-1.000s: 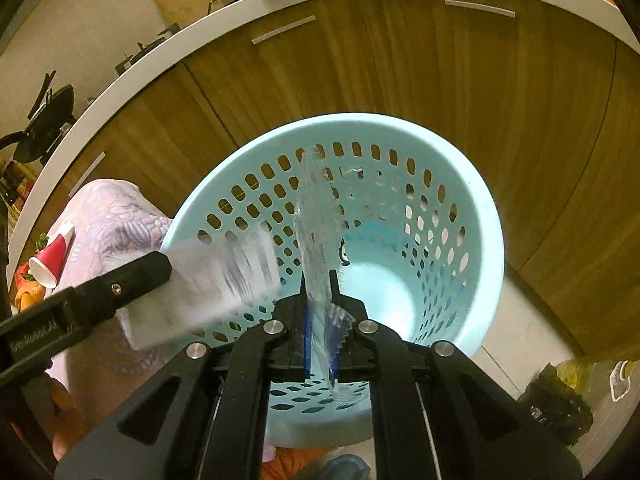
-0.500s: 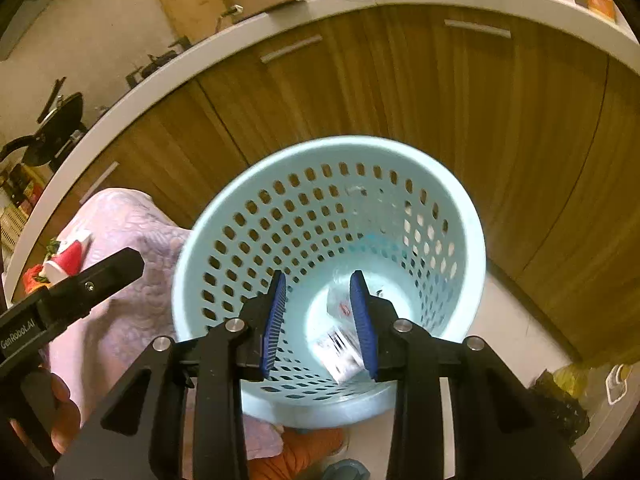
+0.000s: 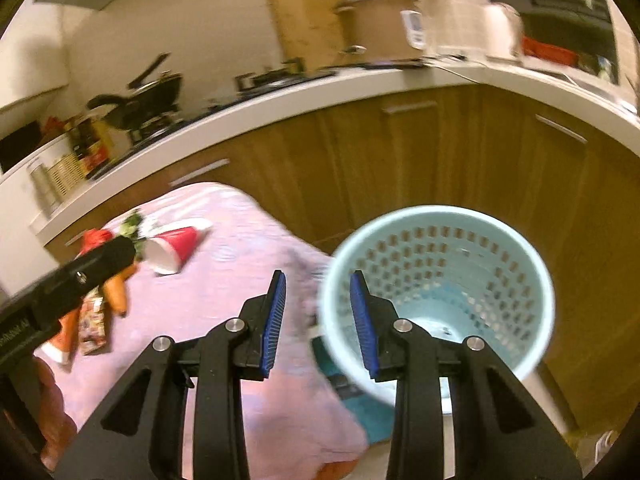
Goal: Collect trash
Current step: 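Grasp the orange paper cup with the left tool while the right tool grasps the red-and-white cup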
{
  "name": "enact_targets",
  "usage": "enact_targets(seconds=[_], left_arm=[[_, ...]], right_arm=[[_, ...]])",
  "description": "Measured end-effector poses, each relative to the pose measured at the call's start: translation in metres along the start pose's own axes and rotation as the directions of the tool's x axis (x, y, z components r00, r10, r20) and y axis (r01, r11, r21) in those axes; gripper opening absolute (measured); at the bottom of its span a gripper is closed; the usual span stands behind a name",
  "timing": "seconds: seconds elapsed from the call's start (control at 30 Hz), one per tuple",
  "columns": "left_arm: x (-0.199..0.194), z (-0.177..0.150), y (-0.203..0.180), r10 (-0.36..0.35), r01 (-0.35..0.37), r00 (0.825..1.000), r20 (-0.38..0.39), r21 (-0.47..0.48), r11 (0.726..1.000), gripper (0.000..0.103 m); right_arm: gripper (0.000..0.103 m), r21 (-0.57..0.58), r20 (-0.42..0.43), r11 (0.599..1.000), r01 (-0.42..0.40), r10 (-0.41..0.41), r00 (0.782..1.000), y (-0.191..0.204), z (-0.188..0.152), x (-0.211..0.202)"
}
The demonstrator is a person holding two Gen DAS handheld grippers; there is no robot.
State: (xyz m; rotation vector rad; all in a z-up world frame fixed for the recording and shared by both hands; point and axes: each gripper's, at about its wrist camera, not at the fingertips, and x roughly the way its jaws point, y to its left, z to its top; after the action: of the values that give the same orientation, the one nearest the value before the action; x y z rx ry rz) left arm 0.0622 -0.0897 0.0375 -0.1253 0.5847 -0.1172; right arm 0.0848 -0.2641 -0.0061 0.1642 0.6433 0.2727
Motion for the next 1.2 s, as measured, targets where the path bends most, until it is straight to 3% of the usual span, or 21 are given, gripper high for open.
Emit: enact_targets(seconds=[0.1, 0.27, 0.5, 0.63, 0.83, 0.9, 1.03, 1.2], left_arm=[[-0.029, 0.001, 0.017, 0.087, -0.087, 0.994, 0.067, 0.005, 0.996, 0.074], [-0.073, -0.009, 0.047, 0.263, -0.271, 0.951, 0.163, 0.026, 0.962, 0.075], [-0.100, -0.038, 0.102, 0.420, -0.422, 0.898, 0.131, -0.017, 0.907, 0.075], [-0.100, -0.053, 0.130, 0.454, -0.452, 0.888, 0.074, -0.037, 0.891, 0.075], [-0.089, -0.069, 0.147, 0.427, -0.427, 0.904, -0.002, -0.024, 0.904, 0.076], [-0.082, -0.071, 0.147, 0.426, -0.426, 0.905, -0.017, 0.001, 0.905, 0.082], [-0.065, -0.071, 0.152, 0.469, -0.468, 0.882, -0.048, 0.026, 0.883, 0.082], [-0.053, -0.067, 0.172, 0.473, -0.473, 0.876, -0.100, 0.027, 0.881, 0.084]], right_arm=[[0.030, -0.043, 0.001, 0.998, -0.041, 0.041, 0.999, 0.029, -0.002, 0.001], [0.030, -0.112, -0.011, 0.988, -0.104, 0.104, 0.995, 0.081, -0.011, 0.010], [0.030, -0.174, -0.050, 0.969, -0.178, 0.172, 0.984, 0.137, -0.032, 0.025], [0.030, -0.199, -0.083, 0.961, -0.190, 0.177, 0.981, 0.159, -0.041, 0.037], [0.030, -0.232, -0.097, 0.959, -0.160, 0.141, 0.985, 0.169, -0.048, 0.043], [0.030, -0.234, -0.101, 0.961, -0.150, 0.129, 0.986, 0.169, -0.048, 0.045], [0.030, -0.238, -0.108, 0.961, -0.143, 0.120, 0.987, 0.171, -0.048, 0.047], [0.030, -0.246, -0.113, 0.960, -0.134, 0.109, 0.988, 0.172, -0.048, 0.050]])
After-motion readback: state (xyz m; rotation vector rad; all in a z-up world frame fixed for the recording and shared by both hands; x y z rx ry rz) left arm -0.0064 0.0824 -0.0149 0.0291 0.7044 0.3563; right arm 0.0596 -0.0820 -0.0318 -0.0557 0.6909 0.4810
